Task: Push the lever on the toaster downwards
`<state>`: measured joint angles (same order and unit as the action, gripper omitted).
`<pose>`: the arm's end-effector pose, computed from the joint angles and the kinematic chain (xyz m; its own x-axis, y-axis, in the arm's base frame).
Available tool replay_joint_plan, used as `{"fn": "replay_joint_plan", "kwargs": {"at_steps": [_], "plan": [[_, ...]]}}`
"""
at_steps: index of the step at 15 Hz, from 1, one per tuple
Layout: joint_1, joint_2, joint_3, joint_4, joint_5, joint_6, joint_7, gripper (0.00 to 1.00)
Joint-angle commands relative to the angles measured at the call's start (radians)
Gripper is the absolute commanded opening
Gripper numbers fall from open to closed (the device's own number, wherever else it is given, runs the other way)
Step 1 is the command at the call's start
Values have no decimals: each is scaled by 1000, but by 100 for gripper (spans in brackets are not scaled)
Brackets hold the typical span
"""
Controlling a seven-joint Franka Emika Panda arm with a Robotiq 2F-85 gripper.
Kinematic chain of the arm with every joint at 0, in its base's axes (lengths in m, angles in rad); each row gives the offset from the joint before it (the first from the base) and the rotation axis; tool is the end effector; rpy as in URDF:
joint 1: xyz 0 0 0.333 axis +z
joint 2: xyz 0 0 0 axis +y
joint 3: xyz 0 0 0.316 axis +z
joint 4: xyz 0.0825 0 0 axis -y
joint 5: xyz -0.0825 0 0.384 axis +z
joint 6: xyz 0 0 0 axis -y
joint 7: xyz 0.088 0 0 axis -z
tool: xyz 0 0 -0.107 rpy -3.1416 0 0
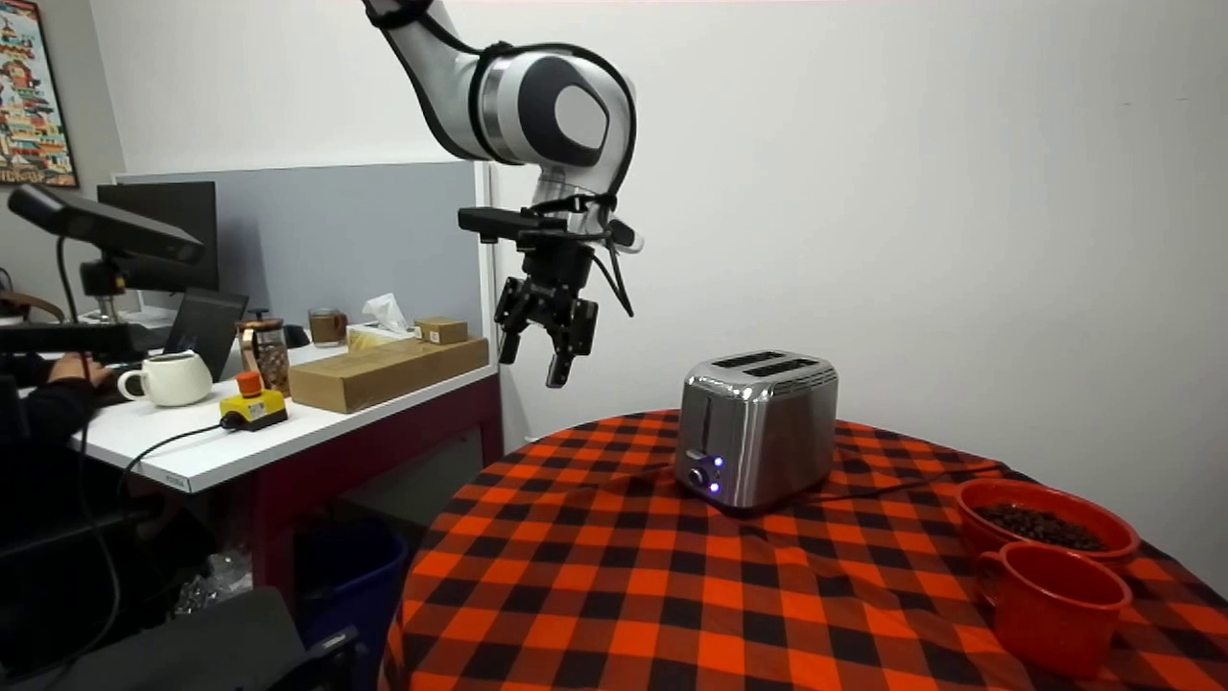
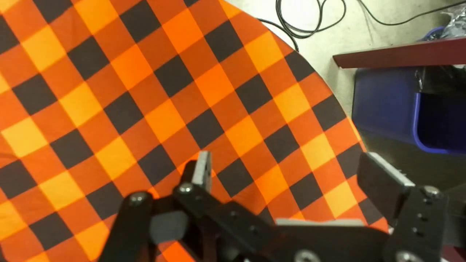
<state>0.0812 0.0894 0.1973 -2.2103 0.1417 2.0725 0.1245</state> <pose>0.4920 0.1480 0.3235 0.9668 0.0821 -0.2418 0.0610 -0.9937 -0.0935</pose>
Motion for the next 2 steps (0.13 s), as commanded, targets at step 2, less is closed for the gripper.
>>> {"fn": "replay_joint_plan", "kwargs": {"at_steps": [2], "plan": [[26,-1,-25,1,3,2,-3,100]]}}
